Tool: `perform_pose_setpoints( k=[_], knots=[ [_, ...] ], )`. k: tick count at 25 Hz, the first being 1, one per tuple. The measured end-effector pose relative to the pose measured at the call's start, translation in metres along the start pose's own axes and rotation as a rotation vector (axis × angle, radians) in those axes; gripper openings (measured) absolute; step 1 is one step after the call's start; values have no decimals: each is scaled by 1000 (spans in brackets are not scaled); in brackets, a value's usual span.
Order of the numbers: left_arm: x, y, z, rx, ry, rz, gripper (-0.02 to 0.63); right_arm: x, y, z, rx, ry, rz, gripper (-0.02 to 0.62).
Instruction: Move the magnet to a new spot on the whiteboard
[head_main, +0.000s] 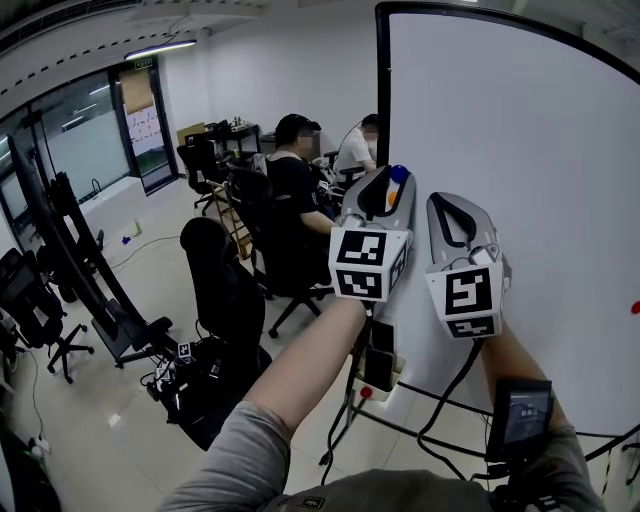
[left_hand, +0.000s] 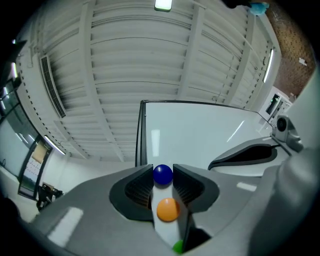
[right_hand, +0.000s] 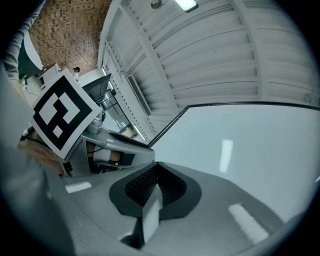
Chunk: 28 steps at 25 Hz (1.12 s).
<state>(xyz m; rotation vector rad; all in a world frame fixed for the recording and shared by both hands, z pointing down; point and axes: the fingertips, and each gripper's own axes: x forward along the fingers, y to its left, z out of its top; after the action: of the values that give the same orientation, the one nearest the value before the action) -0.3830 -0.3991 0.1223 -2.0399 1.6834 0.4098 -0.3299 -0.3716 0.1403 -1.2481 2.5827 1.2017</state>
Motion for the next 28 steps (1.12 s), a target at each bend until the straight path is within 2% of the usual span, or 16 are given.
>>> perform_pose_setpoints(
  k=[11, 15, 17, 20, 23, 28],
  knots=[
    [-2, -1, 6, -22, -64, -23, 118, 1, 3, 7, -21, -10, 2, 6],
    [-18, -2, 16, 37, -133, 22, 122, -4, 3, 4, -8, -19, 2, 6],
    [-24, -10, 17, 71, -144, 28, 90, -8, -1, -1, 4, -18, -4, 6],
    [-30, -35, 9, 107, -125, 7, 2, -20, -8, -16, 30, 1, -10, 6],
    [-33, -72, -4, 126, -89, -32, 1, -42, -20, -34, 58, 35, -20, 6],
    [-36, -136, -31, 102, -37, -83, 1, -89, -44, -72, 92, 99, -39, 6]
  ],
)
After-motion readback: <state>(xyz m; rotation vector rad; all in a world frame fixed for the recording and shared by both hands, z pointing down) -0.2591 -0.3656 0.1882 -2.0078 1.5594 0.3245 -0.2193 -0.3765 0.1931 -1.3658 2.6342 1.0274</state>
